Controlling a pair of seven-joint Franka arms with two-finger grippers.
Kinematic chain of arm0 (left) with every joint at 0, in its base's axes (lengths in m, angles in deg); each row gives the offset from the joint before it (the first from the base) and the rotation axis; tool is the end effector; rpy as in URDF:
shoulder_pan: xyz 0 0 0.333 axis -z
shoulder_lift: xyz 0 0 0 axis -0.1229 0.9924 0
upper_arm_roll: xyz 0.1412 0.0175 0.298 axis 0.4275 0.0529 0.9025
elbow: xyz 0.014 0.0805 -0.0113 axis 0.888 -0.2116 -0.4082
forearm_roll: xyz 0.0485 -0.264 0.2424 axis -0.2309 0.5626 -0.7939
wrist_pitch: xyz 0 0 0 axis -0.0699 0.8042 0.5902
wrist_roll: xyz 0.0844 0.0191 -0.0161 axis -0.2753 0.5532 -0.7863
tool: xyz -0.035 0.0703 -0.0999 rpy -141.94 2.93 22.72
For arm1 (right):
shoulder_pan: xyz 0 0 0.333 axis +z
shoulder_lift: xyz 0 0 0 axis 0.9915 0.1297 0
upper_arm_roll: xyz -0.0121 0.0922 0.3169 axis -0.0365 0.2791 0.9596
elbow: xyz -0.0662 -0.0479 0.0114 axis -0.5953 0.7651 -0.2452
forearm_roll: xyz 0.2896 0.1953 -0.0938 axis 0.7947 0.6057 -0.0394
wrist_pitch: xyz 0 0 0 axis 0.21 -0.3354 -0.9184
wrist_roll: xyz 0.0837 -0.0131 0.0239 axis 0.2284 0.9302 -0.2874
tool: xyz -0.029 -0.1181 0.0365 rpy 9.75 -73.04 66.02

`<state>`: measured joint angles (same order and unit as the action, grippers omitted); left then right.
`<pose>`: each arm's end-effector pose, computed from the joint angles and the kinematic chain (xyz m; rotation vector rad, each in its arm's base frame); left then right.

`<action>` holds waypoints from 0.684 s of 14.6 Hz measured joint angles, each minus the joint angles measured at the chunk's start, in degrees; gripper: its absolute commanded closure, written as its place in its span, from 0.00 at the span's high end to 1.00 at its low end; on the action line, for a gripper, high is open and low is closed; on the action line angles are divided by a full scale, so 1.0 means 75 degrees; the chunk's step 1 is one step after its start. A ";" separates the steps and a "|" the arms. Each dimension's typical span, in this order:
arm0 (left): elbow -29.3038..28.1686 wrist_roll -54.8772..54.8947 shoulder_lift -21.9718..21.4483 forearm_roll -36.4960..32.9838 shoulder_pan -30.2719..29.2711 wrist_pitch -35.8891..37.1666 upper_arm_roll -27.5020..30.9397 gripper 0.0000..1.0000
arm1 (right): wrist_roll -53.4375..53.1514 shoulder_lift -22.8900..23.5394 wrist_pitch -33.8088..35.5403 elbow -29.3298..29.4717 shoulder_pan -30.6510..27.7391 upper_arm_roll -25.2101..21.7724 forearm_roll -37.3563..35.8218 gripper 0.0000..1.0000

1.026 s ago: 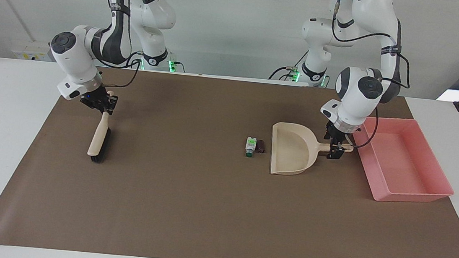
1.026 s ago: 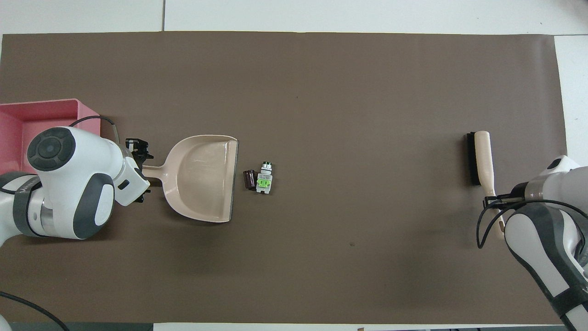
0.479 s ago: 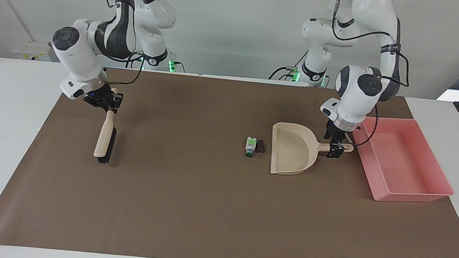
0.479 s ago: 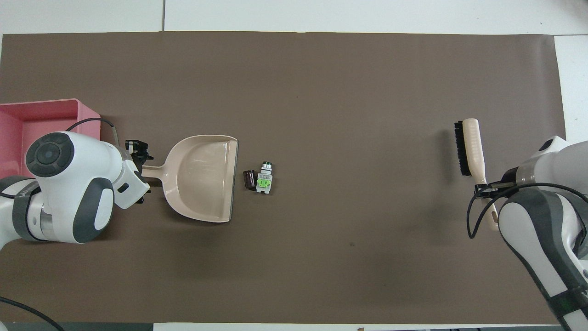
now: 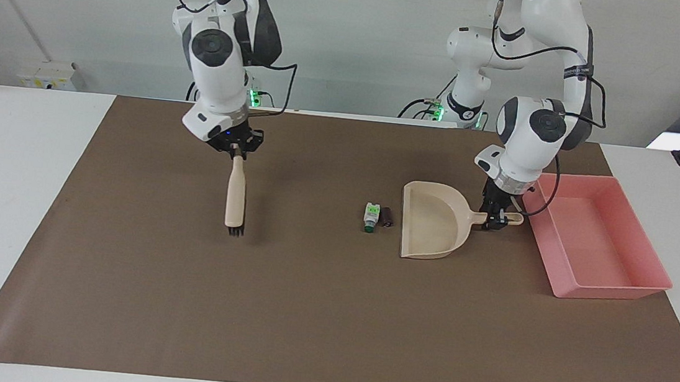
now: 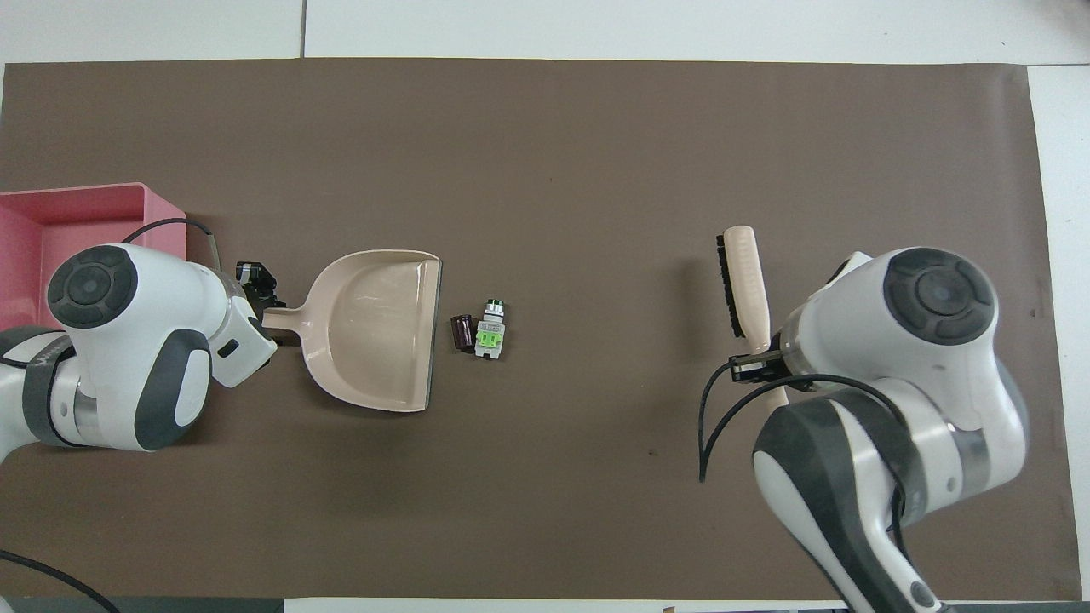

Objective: Clean e-waste and dump in bin
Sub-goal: 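Lift the brush with the right gripper and carry it toward the dustpan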

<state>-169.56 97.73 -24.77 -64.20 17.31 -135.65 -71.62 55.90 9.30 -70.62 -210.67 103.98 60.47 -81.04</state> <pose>0.4857 -0.0884 0.3619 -2.0502 2.3340 0.0092 0.4267 0.1664 0.4314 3.0862 0.1803 -0.2055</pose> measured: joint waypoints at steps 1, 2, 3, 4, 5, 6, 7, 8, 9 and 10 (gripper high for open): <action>0.0000 0.0001 -0.0003 -0.0003 0.0000 0.0000 0.0000 0.00 | -0.0459 0.0102 0.0000 0.0093 0.0441 0.0005 -0.0039 0.00; 0.0000 0.0001 -0.0003 -0.0004 0.0000 0.0000 0.0000 0.00 | -0.0930 0.0253 -0.0001 0.0247 0.0828 0.0010 -0.0078 0.00; 0.0000 0.0001 -0.0003 -0.0004 0.0000 0.0000 0.0000 0.00 | -0.1343 0.0434 -0.0001 0.0440 0.1156 0.0013 -0.0103 0.00; 0.0000 0.0001 -0.0003 -0.0004 0.0000 0.0000 0.0000 0.00 | -0.1658 0.0607 -0.0002 0.0623 0.1416 0.0014 -0.0111 0.00; 0.0000 0.0001 -0.0003 -0.0004 0.0000 0.0000 0.0000 0.00 | -0.1912 0.0759 -0.0005 0.0782 0.1625 0.0015 -0.0116 0.00; 0.0000 0.0001 -0.0003 -0.0004 0.0000 0.0000 0.0000 0.00 | -0.2087 0.0879 -0.0007 0.0898 0.1794 0.0013 -0.0118 0.00; 0.0000 0.0001 -0.0003 -0.0004 0.0000 0.0000 0.0000 0.00 | -0.2180 0.0968 -0.0010 0.0981 0.1926 0.0011 -0.0118 0.00; 0.0000 0.0001 -0.0003 -0.0004 0.0003 0.0000 0.0000 0.00 | -0.2215 0.1062 -0.0010 0.1082 0.2038 0.0010 -0.0118 0.00; 0.0001 0.0001 -0.0003 -0.0004 0.0020 0.0003 -0.0002 0.00 | -0.2292 0.1183 -0.0010 0.1220 0.2145 0.0006 -0.0118 0.00; 0.0006 -0.0005 -0.0003 -0.0008 0.0072 0.0017 0.0001 0.00 | -0.2461 0.1360 -0.0009 0.1415 0.2287 0.0005 -0.0118 0.00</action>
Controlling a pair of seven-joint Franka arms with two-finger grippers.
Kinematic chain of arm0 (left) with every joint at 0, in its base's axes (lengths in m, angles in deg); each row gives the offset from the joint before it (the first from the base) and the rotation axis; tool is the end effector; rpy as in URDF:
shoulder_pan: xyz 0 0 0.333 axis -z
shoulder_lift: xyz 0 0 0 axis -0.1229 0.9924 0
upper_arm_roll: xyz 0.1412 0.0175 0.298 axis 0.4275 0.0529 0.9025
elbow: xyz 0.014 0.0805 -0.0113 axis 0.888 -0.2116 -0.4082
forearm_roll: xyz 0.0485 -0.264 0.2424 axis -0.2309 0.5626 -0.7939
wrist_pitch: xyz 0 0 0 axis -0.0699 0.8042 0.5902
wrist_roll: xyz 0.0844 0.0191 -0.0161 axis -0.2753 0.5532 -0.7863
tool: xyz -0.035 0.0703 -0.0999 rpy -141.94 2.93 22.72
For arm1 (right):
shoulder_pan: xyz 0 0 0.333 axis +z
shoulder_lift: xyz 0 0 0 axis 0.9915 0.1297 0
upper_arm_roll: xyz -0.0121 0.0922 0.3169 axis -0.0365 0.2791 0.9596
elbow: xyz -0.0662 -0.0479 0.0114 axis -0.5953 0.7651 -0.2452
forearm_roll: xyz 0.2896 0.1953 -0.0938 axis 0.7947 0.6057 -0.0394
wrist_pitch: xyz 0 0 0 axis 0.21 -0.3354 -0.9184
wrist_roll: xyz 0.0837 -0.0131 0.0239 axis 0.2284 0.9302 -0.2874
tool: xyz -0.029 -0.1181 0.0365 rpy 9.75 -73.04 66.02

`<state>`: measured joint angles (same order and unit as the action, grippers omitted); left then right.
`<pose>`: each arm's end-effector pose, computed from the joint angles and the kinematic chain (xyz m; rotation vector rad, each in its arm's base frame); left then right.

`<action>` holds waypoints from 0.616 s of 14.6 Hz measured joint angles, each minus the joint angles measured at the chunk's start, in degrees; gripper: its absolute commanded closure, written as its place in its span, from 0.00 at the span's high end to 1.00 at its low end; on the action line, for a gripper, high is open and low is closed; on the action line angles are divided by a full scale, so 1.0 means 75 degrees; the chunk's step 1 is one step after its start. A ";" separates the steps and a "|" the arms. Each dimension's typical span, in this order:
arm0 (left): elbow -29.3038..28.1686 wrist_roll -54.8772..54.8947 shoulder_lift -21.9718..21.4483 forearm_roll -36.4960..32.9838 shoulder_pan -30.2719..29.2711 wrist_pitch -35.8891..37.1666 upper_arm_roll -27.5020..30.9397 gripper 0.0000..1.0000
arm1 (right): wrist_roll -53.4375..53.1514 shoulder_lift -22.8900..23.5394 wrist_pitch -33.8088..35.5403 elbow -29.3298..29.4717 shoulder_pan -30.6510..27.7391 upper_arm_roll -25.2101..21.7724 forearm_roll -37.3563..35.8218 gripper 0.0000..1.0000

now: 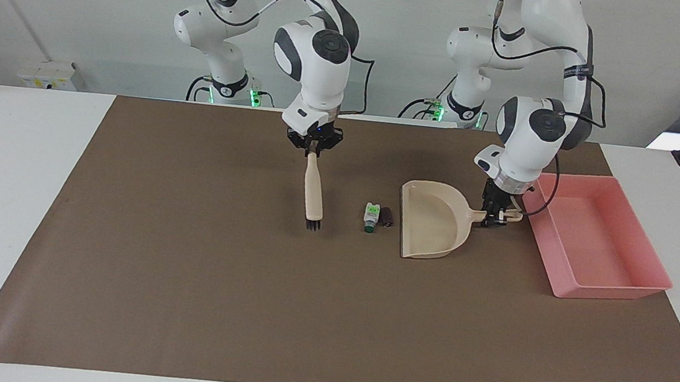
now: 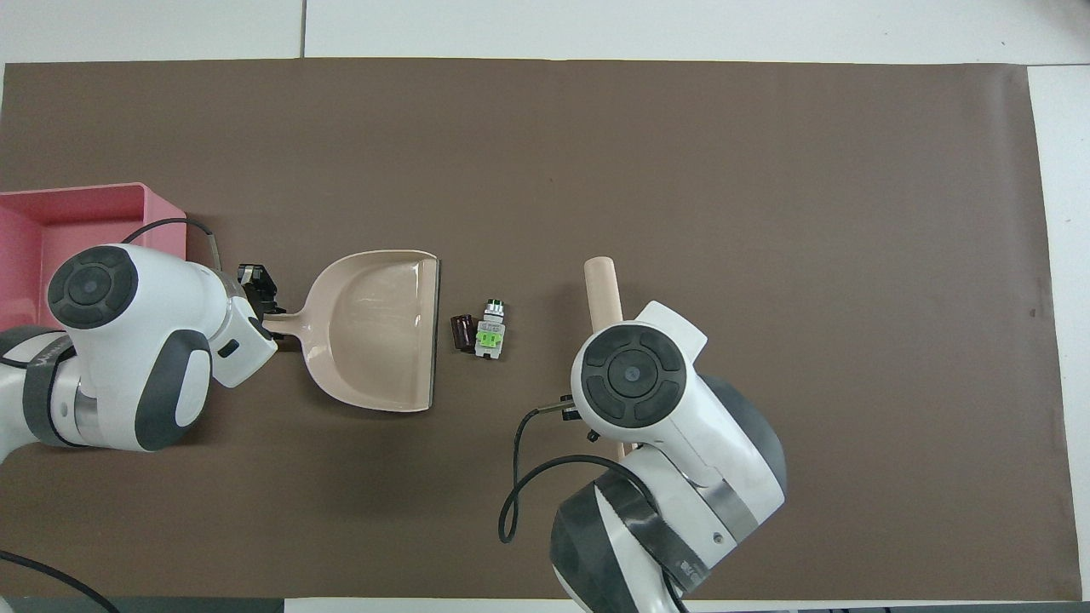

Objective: Clean e-waste and dump in bin
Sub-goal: 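Lift the brush with the right gripper and carry it toward the dustpan, then sweep the electronic parts into the dustpan with the brush in the right gripper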

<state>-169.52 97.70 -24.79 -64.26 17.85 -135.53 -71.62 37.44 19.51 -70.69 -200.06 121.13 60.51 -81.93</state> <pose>0.4848 -0.0929 0.3622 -2.0390 2.3438 0.0110 0.4070 0.3220 0.4217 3.0452 0.1542 -0.1496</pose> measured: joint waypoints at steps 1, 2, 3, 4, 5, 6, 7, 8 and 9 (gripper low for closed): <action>0.0012 -0.0027 0.0000 -0.0094 0.0069 0.0006 -0.0001 0.00 | -0.0208 0.0236 0.0027 0.0254 0.0171 -0.0001 0.0000 0.00; 0.0034 -0.0180 0.0000 -0.0335 0.0152 0.0010 -0.0002 0.00 | -0.0413 0.0535 0.0139 0.0581 0.0381 -0.0003 -0.0010 0.00; 0.0061 -0.0459 -0.0002 -0.0668 0.0245 0.0051 -0.0002 0.00 | -0.0637 0.0911 0.0324 0.0999 0.0625 -0.0007 -0.0051 0.00; 0.0089 -0.0790 -0.0009 -0.0982 0.0338 0.0155 -0.0002 0.00 | -0.0830 0.1293 0.0484 0.1420 0.0832 -0.0006 -0.0090 0.00; 0.0133 -0.1169 -0.0021 -0.1301 0.0439 0.0321 -0.0006 0.00 | -0.0950 0.1635 0.0573 0.1770 0.0972 -0.0003 -0.0119 0.00; 0.0182 -0.1495 -0.0035 -0.1572 0.0537 0.0476 -0.0007 0.00 | -0.0987 0.1885 0.0623 0.1994 0.1027 -0.0005 -0.0186 0.00; 0.0233 -0.1729 -0.0049 -0.1765 0.0623 0.0609 -0.0011 0.00 | -0.0989 0.2054 0.0640 0.2110 0.1024 -0.0012 -0.0282 0.00; 0.0269 -0.1828 -0.0064 -0.1855 0.0674 0.0701 -0.0012 0.00 | -0.0989 0.2141 0.0644 0.2136 0.1013 -0.0037 -0.0354 0.00; 0.0279 -0.1877 -0.0079 -0.1890 0.0700 0.0744 -0.0010 0.00 | -0.0989 0.2202 0.0644 0.2137 0.1005 -0.0061 -0.0371 0.00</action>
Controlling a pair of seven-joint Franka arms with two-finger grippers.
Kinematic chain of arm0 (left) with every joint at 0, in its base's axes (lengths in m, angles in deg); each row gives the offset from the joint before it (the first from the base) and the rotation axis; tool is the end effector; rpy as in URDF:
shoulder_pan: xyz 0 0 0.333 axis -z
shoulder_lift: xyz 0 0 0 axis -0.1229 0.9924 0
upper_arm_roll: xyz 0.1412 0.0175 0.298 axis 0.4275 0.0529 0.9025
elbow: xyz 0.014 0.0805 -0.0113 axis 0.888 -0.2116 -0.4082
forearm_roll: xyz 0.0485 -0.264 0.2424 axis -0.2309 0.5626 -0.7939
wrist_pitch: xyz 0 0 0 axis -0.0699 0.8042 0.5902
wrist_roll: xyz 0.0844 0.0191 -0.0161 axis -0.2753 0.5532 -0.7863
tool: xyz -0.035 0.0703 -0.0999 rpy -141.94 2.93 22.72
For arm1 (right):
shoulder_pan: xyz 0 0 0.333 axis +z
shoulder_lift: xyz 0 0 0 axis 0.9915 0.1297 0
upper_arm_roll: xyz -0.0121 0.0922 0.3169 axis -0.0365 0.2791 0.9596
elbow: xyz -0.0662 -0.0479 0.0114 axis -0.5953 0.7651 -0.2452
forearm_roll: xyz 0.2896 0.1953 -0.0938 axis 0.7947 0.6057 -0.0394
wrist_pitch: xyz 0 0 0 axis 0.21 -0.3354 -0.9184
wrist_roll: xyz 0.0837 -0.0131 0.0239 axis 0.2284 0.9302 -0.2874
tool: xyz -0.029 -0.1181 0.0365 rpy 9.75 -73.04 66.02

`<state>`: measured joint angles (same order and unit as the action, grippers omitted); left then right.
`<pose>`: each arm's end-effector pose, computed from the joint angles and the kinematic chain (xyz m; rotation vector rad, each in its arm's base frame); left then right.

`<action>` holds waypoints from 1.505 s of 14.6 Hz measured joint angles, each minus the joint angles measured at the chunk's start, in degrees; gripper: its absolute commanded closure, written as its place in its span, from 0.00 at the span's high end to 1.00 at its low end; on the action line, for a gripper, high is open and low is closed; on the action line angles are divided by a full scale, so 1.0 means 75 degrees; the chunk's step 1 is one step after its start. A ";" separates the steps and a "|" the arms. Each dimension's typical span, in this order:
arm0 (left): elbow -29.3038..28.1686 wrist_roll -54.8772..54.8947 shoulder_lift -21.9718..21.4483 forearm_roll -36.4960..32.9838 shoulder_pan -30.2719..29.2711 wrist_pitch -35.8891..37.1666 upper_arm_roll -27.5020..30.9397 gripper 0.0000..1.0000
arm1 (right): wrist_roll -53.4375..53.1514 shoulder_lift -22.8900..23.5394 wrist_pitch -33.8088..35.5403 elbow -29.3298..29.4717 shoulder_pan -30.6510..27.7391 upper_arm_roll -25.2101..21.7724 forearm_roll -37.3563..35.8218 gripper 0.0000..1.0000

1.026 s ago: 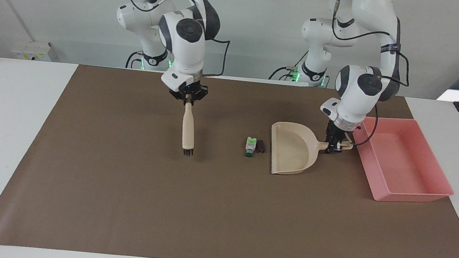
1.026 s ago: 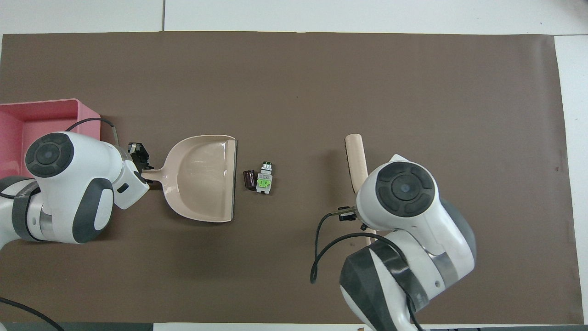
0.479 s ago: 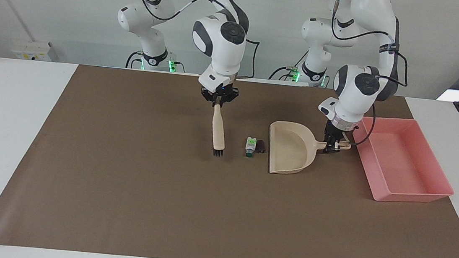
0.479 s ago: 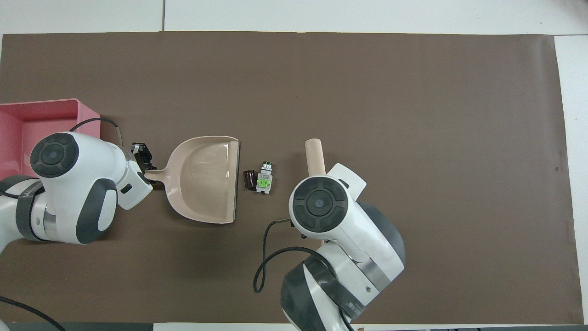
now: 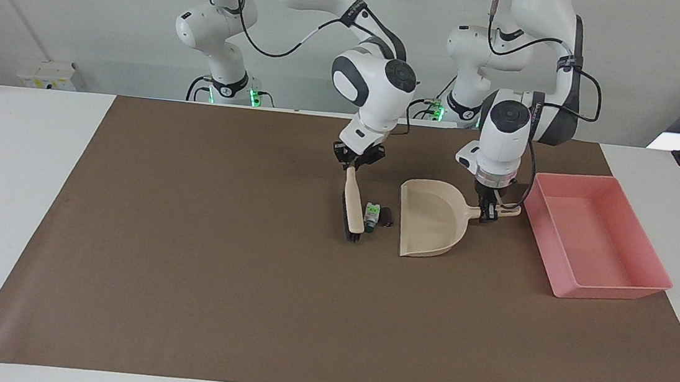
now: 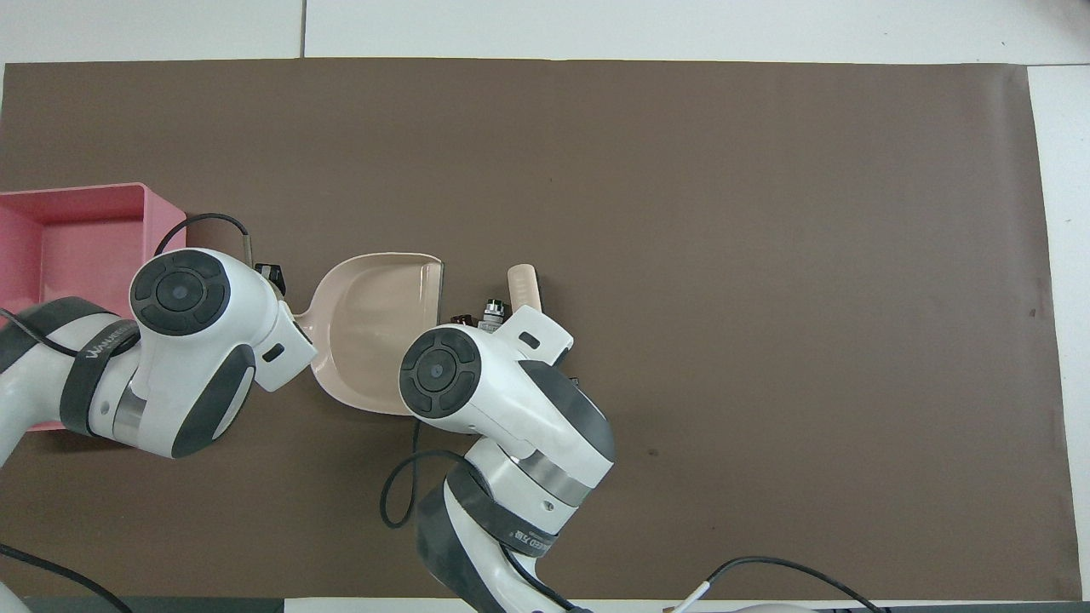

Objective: Clean e-waste and dump in bin
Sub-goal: 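Sweep the electronic parts into the dustpan with the brush in the right gripper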

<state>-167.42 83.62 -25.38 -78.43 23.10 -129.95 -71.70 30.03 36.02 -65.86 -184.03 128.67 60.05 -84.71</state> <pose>0.4767 -0.1256 0.3753 -1.9363 2.2235 0.2010 0.4195 0.4199 0.3711 2.9327 0.1677 -0.1783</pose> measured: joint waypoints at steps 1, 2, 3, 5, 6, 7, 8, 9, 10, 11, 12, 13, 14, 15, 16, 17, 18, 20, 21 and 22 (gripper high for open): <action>0.0000 -0.0019 -0.0005 -0.0008 0.0003 0.0010 0.0001 0.00 | 0.0000 0.0052 -0.0011 0.0000 0.0003 -0.0003 -0.0001 0.00; 0.0000 -0.0022 -0.0005 -0.0009 0.0003 0.0015 0.0003 0.00 | 0.0000 0.0093 -0.0053 0.0002 0.0014 0.0006 0.0000 0.00; 0.0000 -0.0023 -0.0005 -0.0010 0.0005 0.0017 0.0005 0.00 | 0.0000 0.0119 -0.0130 0.0006 0.0025 0.0027 0.0006 0.00; 0.0000 -0.0076 -0.0007 -0.0025 0.0021 0.0054 0.0005 0.00 | 0.0049 0.0141 -0.0252 0.0026 0.0026 0.0110 0.0283 0.00; 0.0000 -0.0172 -0.0011 -0.0036 0.0038 0.0113 0.0004 0.00 | 0.0113 0.0140 -0.0335 0.0041 0.0034 0.0165 0.0523 0.00; 0.0001 -0.0242 -0.0017 -0.0086 0.0069 0.0159 0.0003 0.00 | 0.0148 0.0140 -0.0465 0.0054 0.0041 0.0227 0.0718 0.00; 0.0001 -0.0321 -0.0025 -0.0176 0.0116 0.0188 0.0006 0.00 | 0.0180 0.0149 -0.0669 0.0054 0.0045 0.0299 0.0980 0.00; 0.0003 -0.0381 -0.0035 -0.0249 0.0160 0.0228 0.0006 0.00 | 0.0219 0.0171 -0.0913 0.0053 0.0054 0.0371 0.1332 0.00; 0.0006 -0.0435 -0.0047 -0.0296 0.0204 0.0262 0.0010 0.00 | 0.0293 0.0203 -0.1212 0.0049 0.0072 0.0423 0.1753 0.00; 0.0010 -0.0466 -0.0059 -0.0336 0.0227 0.0280 0.0012 0.00 | 0.0429 0.0239 -0.1582 0.0034 0.0105 0.0438 0.2217 0.00; 0.0011 -0.0469 -0.0067 -0.0343 0.0233 0.0281 0.0011 0.00 | 0.0615 0.0270 -0.2003 -0.0026 0.0132 0.0454 0.2692 0.00; 0.0010 -0.0469 -0.0067 -0.0344 0.0240 0.0281 0.0010 0.00 | 0.0837 0.0308 -0.2485 -0.0133 0.0168 0.0492 0.3250 0.00; 0.0011 -0.0469 -0.0067 -0.0347 0.0242 0.0281 0.0010 0.00 | 0.1001 0.0349 -0.2859 -0.0208 0.0228 0.0505 0.3791 0.00; 0.0011 -0.0469 -0.0067 -0.0348 0.0244 0.0281 0.0010 0.00 | 0.1100 0.0376 -0.3036 -0.0219 0.0272 0.0507 0.4188 0.00; 0.0010 -0.0467 -0.0067 -0.0349 0.0247 0.0280 0.0008 0.00 | 0.1134 0.0374 -0.3069 -0.0202 0.0282 0.0508 0.4407 0.00; 0.0010 -0.0457 -0.0067 -0.0349 0.0256 0.0280 0.0002 0.00 | 0.1134 0.0372 -0.3070 -0.0177 0.0268 0.0506 0.4505 0.00; 0.0010 -0.0430 -0.0067 -0.0349 0.0273 0.0279 0.0000 0.00 | 0.1134 0.0366 -0.3067 -0.0158 0.0240 0.0504 0.4549 0.00; 0.0011 -0.0252 -0.0067 -0.0331 0.0296 0.0272 0.0000 0.00 | 0.1134 0.0293 -0.2912 -0.0107 0.0172 0.0473 0.4554 0.00; 0.0011 -0.0141 -0.0067 -0.0225 0.0295 0.0270 0.0003 0.00 | 0.1134 0.0179 -0.2684 -0.0079 0.0122 0.0446 0.4550 0.00; 0.0008 0.0019 -0.0067 -0.0004 0.0293 0.0270 0.0011 0.00 | 0.1133 0.0010 -0.2409 -0.0074 0.0068 0.0419 0.4491 0.00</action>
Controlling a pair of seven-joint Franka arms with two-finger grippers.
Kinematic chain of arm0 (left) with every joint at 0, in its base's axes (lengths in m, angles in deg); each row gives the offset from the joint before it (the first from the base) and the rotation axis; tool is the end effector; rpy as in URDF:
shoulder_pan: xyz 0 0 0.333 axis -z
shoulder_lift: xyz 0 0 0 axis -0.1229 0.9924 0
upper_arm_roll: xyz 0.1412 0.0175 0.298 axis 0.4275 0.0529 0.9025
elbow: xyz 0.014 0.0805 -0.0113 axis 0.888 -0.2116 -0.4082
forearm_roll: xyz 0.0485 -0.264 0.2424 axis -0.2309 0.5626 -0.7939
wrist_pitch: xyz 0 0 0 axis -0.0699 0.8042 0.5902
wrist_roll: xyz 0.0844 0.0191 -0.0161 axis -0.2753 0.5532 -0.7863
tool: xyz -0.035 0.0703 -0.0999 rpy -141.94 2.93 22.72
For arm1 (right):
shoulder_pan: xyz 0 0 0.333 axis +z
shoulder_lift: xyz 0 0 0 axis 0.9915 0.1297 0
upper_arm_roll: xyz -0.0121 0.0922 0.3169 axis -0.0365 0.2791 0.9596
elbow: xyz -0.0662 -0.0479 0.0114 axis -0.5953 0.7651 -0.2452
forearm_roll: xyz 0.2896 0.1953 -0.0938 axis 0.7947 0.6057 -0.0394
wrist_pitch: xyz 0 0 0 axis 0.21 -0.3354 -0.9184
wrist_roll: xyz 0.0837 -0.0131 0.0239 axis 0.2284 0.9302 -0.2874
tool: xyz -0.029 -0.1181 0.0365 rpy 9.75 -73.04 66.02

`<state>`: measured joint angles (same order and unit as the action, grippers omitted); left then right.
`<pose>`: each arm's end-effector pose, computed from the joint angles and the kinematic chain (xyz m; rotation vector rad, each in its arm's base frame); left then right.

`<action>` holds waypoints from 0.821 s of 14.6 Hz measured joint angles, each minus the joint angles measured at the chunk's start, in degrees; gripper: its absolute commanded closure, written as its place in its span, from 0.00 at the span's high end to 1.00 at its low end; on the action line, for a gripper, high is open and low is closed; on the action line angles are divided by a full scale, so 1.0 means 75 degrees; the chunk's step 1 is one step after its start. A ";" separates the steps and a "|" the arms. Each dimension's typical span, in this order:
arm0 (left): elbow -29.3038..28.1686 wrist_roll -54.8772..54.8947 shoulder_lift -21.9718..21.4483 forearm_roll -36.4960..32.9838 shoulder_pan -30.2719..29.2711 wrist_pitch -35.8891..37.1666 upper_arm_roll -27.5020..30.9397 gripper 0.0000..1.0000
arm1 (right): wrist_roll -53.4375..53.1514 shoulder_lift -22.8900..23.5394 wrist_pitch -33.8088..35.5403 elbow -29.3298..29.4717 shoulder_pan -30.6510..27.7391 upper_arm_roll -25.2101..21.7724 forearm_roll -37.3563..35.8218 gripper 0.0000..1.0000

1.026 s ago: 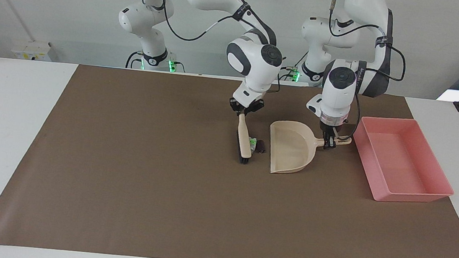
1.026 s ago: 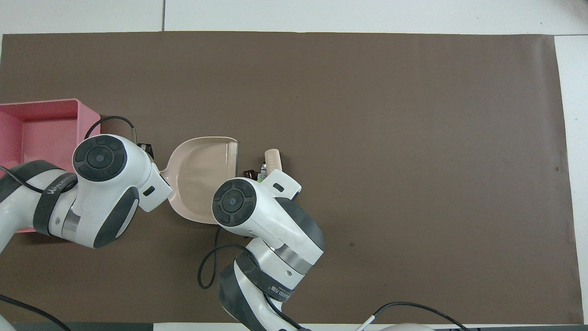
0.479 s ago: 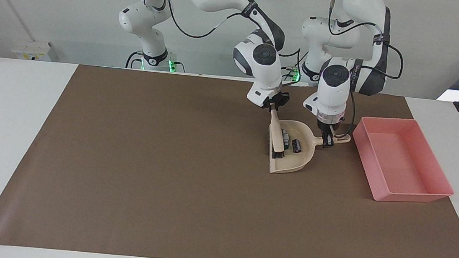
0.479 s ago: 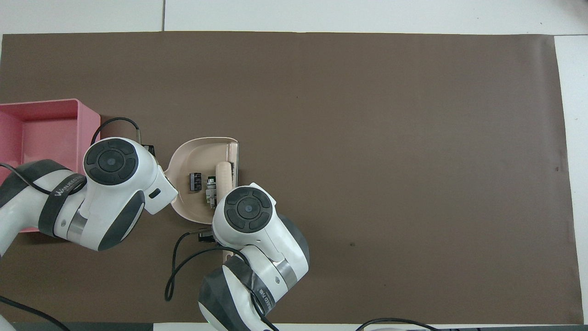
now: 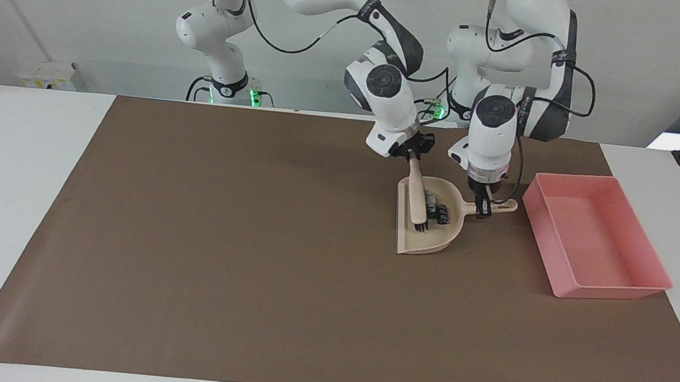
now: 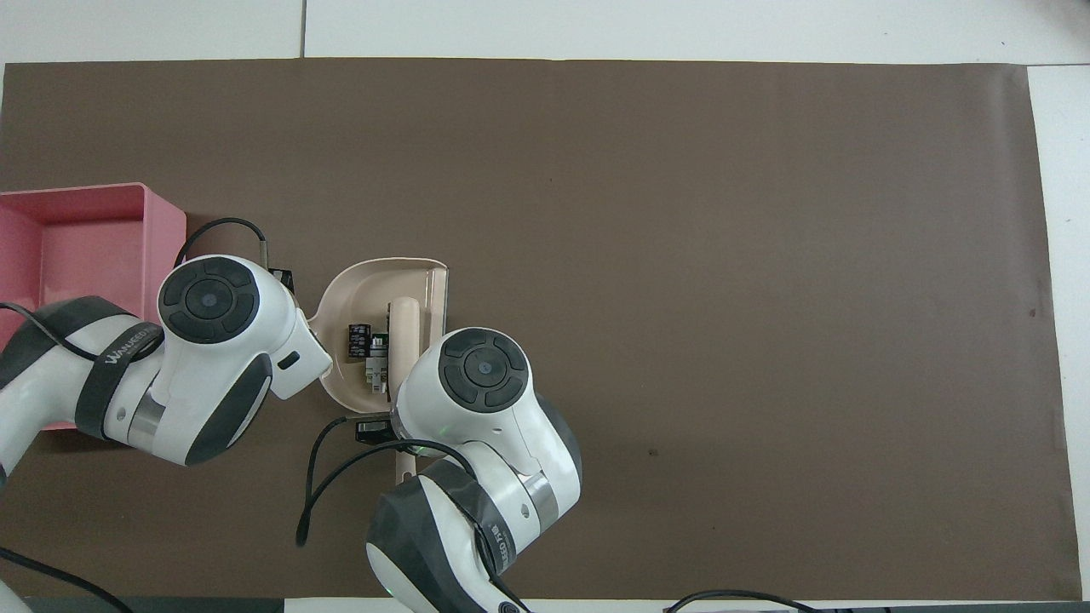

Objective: Clean e-waste and dump in bin
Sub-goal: 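Sweep the electronic parts into the dustpan with the brush in the right gripper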

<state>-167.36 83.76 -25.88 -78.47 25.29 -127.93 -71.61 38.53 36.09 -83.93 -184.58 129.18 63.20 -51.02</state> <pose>0.4680 -0.1401 0.3773 -1.8994 2.2584 0.2331 0.3973 0.4981 0.3977 -2.7269 -0.0150 0.3302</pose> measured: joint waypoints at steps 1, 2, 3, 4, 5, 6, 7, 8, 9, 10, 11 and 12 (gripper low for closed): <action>-0.0015 0.0221 0.0001 0.0266 -0.0014 -0.0011 0.0008 0.00 | -0.0006 -0.0187 0.0306 -0.0001 -0.0048 -0.0015 -0.0173 0.00; -0.0057 0.0482 0.0005 0.0553 -0.0056 -0.0062 0.0011 0.00 | -0.0042 -0.0367 0.0667 -0.0006 -0.0102 -0.0018 -0.0502 0.00; -0.0115 0.0707 0.0011 0.0814 -0.0104 -0.0156 0.0013 0.00 | -0.0097 -0.0513 0.1022 -0.0014 -0.0162 -0.0018 -0.0847 0.00; -0.0170 0.0912 0.0017 0.1082 -0.0146 -0.0224 0.0016 0.00 | -0.0138 -0.0621 0.1333 -0.0024 -0.0212 -0.0019 -0.1112 0.00; -0.0204 0.1130 0.0022 0.1415 -0.0188 -0.0283 0.0016 0.00 | -0.0153 -0.0693 0.1615 -0.0030 -0.0252 -0.0019 -0.1307 0.00; -0.0220 0.1393 0.0024 0.1835 -0.0223 -0.0320 0.0024 0.00 | -0.0155 -0.0741 0.1828 -0.0034 -0.0285 -0.0021 -0.1469 0.00; -0.0225 0.1701 0.0025 0.2289 -0.0266 -0.0375 0.0024 0.00 | -0.0166 -0.0791 0.2011 -0.0035 -0.0336 -0.0021 -0.1614 0.00; -0.0226 0.1976 0.0026 0.2675 -0.0300 -0.0452 0.0025 0.00 | -0.0167 -0.0859 0.2206 -0.0033 -0.0428 -0.0023 -0.1739 0.00; -0.0226 0.2174 0.0026 0.2984 -0.0320 -0.0496 0.0026 0.00 | -0.0167 -0.0961 0.2423 -0.0031 -0.0580 -0.0024 -0.1863 0.00; -0.0226 0.2298 0.0027 0.3220 -0.0330 -0.0521 0.0026 0.00 | -0.0167 -0.1092 0.2662 -0.0030 -0.0781 -0.0024 -0.1978 0.00; -0.0226 0.2386 0.0027 0.3422 -0.0334 -0.0546 0.0026 0.00 | -0.0167 -0.1243 0.2909 -0.0029 -0.1008 -0.0026 -0.2124 0.00; -0.0226 0.2459 0.0027 0.3589 -0.0334 -0.0579 0.0026 0.00 | -0.0167 -0.1396 0.3145 -0.0029 -0.1260 -0.0029 -0.2263 0.00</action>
<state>-169.06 102.20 -25.67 -51.55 22.79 -132.27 -71.42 37.28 25.62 -60.34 -184.80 119.73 62.98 -67.99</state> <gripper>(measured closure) 0.683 0.749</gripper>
